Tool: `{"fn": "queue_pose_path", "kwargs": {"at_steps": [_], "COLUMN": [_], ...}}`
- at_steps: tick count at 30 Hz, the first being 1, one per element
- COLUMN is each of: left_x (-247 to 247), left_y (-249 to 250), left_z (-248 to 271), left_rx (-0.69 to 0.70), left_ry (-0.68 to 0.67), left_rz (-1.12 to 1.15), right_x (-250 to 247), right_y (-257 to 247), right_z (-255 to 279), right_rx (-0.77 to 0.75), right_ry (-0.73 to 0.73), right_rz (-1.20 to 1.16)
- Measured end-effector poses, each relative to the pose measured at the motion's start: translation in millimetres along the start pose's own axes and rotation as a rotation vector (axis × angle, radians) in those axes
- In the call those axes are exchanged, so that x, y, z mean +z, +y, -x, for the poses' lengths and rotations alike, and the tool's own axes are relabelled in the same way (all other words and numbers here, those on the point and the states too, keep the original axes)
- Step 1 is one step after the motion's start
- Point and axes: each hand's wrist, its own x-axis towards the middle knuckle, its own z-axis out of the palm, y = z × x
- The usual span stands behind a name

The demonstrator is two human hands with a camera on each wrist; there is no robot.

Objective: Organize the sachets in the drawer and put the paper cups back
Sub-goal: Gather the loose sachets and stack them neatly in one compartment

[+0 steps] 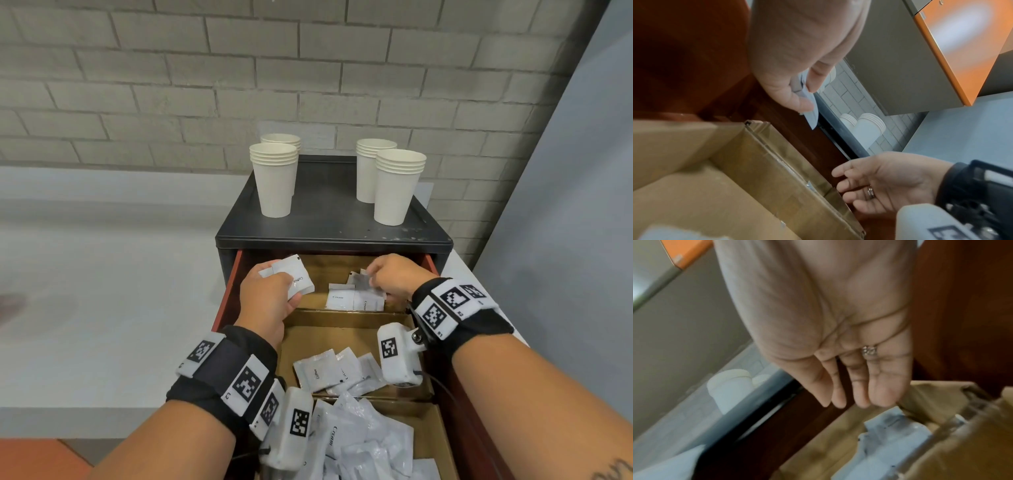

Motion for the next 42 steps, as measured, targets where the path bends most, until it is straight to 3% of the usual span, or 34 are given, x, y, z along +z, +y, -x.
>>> {"fn": "queue_pose_path", "kwargs": {"at_steps": [3,10,14,20,24,28,30,35,42], "left_x": [0.1,-0.8,-0.3,1.1,0.7,0.9,-0.1,1.0,4.7], "left_y": [-0.4,1.0,1.9,0.3,-0.1,-2.6,-6.4,-9.8,-7.3], "left_z": [-0.6,-0.2,-2.6,-4.5,-2.1,-2.8,-5.8,-8.3,1.5], "left_rx": [0.005,-0.015,-0.016,-0.023,-0.022,-0.031,-0.008,0.018,-0.080], "left_ry": [-0.007,0.001,-0.002,-0.004,-0.001,-0.018,-0.033,-0.019,-0.069], "left_rz": [-0.005,0.014,-0.001,-0.014,-0.009,-0.012,-0.046,-0.128,-0.095], "right_x": [6.1,48.7,59.6,56.3,43.8,29.5,20.7,15.8,15.5], "right_y": [-1.8,-6.1,-17.3,-20.6,-11.4,2.2,3.3,3.1,10.5], "right_z": [-11.6,-42.4,-46.4,-40.7,-36.3,-31.6,-28.3,-19.4,-13.8], "right_rx": [0.073,0.176,0.075,-0.086,-0.022,0.060,0.071,-0.014,-0.052], "right_ry": [0.005,-0.142,-0.121,-0.076,-0.003,0.140,0.127,0.002,0.060], "right_rz": [0.136,0.336,0.482,0.340,0.252,-0.147,-0.272,-0.330,-0.430]}}
